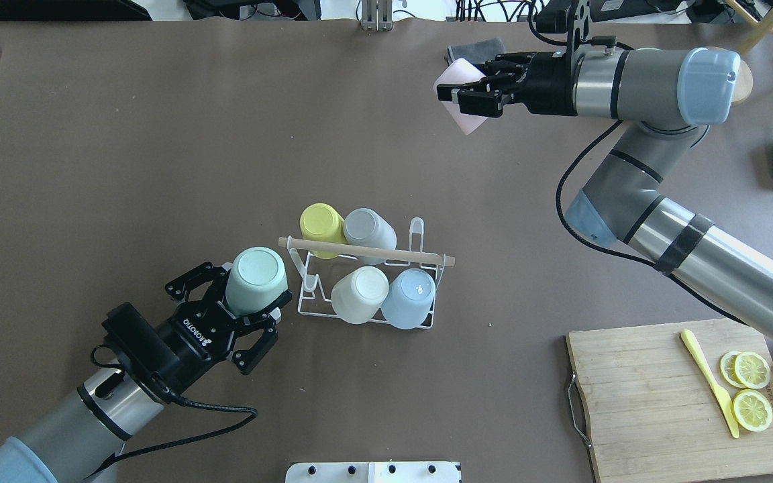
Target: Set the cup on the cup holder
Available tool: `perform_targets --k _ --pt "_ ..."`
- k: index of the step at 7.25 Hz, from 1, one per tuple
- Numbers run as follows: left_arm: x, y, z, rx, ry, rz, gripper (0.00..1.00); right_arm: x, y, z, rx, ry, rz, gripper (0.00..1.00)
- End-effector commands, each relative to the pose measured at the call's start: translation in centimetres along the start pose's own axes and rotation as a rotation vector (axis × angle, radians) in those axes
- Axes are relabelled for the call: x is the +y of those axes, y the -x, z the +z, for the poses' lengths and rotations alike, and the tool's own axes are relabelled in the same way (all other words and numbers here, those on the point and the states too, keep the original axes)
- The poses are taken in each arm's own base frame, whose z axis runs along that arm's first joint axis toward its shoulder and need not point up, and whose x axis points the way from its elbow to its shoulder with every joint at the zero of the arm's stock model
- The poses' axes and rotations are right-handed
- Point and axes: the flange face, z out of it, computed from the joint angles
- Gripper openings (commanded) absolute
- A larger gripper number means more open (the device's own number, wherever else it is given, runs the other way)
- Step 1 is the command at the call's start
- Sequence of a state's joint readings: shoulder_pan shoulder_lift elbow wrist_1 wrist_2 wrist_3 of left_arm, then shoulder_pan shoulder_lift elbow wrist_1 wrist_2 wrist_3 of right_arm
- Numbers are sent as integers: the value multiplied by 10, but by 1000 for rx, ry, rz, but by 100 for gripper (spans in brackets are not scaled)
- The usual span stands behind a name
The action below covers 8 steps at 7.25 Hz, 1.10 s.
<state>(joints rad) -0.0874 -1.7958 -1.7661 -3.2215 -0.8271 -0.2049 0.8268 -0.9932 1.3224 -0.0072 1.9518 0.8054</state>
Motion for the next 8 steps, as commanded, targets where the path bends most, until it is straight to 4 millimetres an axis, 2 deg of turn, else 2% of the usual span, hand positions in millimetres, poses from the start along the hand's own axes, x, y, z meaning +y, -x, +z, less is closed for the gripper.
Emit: perform_targets --k 1,3,5,7,8 --pt "7 -21 20 3 -13 -10 8 30 34 18 -46 -95 13 0" --pt "13 -28 28 3 -11 -8 8 46 53 21 -112 -119 13 0" --pt "14 -24 31 1 -38 -27 8 54 59 17 -143 -127 42 0" --pt "18 -16 36 -16 -55 -31 8 60 69 24 -162 -118 50 0" --pt "21 -14 40 -22 -59 -32 8 71 76 28 -175 -101 54 0"
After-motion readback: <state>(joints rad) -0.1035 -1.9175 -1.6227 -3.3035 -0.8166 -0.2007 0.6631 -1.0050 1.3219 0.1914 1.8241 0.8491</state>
